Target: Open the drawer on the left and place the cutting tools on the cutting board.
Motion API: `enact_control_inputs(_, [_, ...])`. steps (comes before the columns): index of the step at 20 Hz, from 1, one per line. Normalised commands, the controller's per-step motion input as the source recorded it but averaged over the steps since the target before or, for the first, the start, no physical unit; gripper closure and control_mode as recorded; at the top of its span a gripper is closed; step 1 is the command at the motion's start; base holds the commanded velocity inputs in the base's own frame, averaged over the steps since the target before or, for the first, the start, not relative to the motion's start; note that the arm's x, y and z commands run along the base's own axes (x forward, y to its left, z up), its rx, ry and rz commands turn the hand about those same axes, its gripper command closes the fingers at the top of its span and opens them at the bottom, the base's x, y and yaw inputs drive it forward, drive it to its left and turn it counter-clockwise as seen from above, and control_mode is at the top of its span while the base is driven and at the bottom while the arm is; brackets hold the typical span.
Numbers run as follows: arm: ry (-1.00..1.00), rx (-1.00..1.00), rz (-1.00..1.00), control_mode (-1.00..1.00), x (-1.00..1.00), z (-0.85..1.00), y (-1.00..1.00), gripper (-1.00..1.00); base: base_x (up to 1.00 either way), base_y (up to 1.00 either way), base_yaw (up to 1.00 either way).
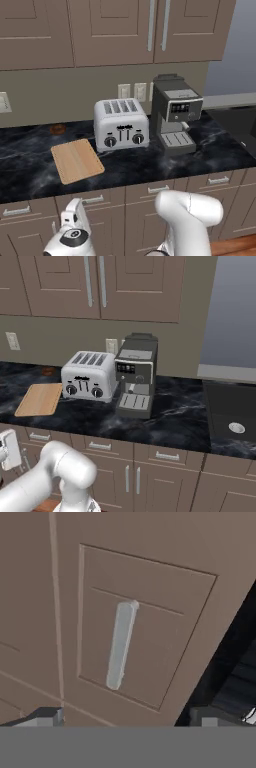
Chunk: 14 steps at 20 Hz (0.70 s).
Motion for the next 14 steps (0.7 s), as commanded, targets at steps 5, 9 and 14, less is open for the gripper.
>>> enact_control_inputs(5, [-0.07,-0.10,0.13,-1.00,0.44,-0.45,0.00,-1.00,0.00,0.00,0.00])
enact_control_inputs(9, [-0.06,-0.08,0.08,-1.00,0.24,-0.42,0.00,-1.00,0.00,0.00,0.00])
enact_control_inputs(14, [0.00,0.00,0.00,-1.00,0.01,-0.05,0.00,-1.00,0.00,0.00,0.00])
